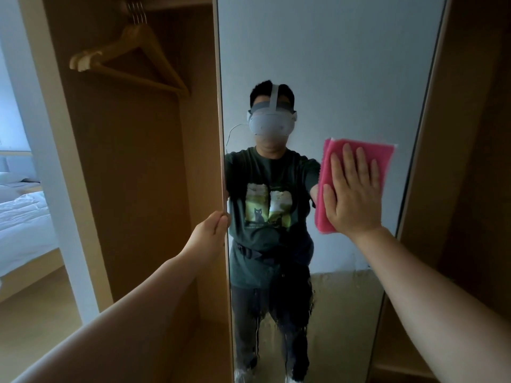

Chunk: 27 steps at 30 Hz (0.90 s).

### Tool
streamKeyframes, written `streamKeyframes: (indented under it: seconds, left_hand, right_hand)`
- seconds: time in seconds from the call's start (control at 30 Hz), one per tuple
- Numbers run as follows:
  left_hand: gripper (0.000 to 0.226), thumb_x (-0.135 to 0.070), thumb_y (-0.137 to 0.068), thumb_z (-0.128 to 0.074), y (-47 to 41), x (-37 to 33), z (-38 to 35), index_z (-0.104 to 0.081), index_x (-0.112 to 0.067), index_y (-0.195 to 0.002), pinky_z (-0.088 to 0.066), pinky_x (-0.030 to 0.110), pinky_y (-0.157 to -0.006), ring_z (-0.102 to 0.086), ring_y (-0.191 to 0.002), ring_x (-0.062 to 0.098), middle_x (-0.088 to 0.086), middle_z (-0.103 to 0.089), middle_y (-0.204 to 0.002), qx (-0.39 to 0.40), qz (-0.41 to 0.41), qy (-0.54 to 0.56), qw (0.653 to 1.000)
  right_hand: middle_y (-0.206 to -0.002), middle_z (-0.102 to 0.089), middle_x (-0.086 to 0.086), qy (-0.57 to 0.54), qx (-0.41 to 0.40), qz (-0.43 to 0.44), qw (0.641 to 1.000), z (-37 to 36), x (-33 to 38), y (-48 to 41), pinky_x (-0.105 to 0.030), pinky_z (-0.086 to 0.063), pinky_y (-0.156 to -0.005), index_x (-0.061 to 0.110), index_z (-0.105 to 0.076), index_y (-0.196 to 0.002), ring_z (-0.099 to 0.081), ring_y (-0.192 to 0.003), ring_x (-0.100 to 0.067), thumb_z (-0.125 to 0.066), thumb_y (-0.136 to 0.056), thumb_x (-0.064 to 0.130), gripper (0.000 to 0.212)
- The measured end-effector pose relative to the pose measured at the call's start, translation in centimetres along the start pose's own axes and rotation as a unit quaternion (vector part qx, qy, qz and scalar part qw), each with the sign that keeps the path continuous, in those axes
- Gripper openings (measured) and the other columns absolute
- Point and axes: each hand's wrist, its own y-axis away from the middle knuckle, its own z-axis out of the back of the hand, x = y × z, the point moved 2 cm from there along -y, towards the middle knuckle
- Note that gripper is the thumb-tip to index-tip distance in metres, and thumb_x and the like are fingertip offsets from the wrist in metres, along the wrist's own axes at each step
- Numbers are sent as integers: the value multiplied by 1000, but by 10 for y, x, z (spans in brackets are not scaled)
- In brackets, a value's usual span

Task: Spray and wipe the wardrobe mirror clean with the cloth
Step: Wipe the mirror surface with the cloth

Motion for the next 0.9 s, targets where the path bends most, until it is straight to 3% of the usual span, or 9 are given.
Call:
streamKeyframes:
  seconds: [0.17, 0.5, 0.67, 0.9]
  left_hand:
    - [25, -34, -101, -36, 0, 2, -3, -56, -36, -85, -50, 29, -67, -62, -81, 21, 0, -65, -86, -10, 4, 17, 1000]
    - [26, -34, -100, -36, 2, 0, -4, -57, -28, -85, -52, 43, -70, -60, -79, 28, 6, -63, -85, -19, 15, 35, 999]
    - [25, -31, -101, -37, 1, 0, -5, -58, -22, -89, -50, 41, -69, -61, -83, 32, 9, -63, -86, -22, 17, 35, 999]
    - [28, -29, -101, -36, 4, -4, -5, -58, -16, -91, -50, 46, -72, -58, -84, 34, 14, -62, -87, -21, 16, 36, 999]
  right_hand:
    - [-154, -30, -19, -14, 11, -30, 999, -10, -4, 40, -50, -9, -119, 7, -24, -150, -23, -143, -39, -25, -99, 37, 59]
    - [-153, -18, -16, -10, 67, -56, 996, -27, -7, 115, -52, -8, -119, 7, -13, -150, -11, -144, -33, -16, -101, 40, 59]
    - [-152, -20, -18, -11, 79, -47, 996, -24, -10, 110, -53, -10, -118, 7, -14, -150, -18, -143, -37, -17, -100, 42, 61]
    - [-153, -29, -24, 7, 60, -43, 997, -4, -32, 47, -46, -1, -120, 3, -22, -149, -21, -143, -40, -23, -99, 41, 63]
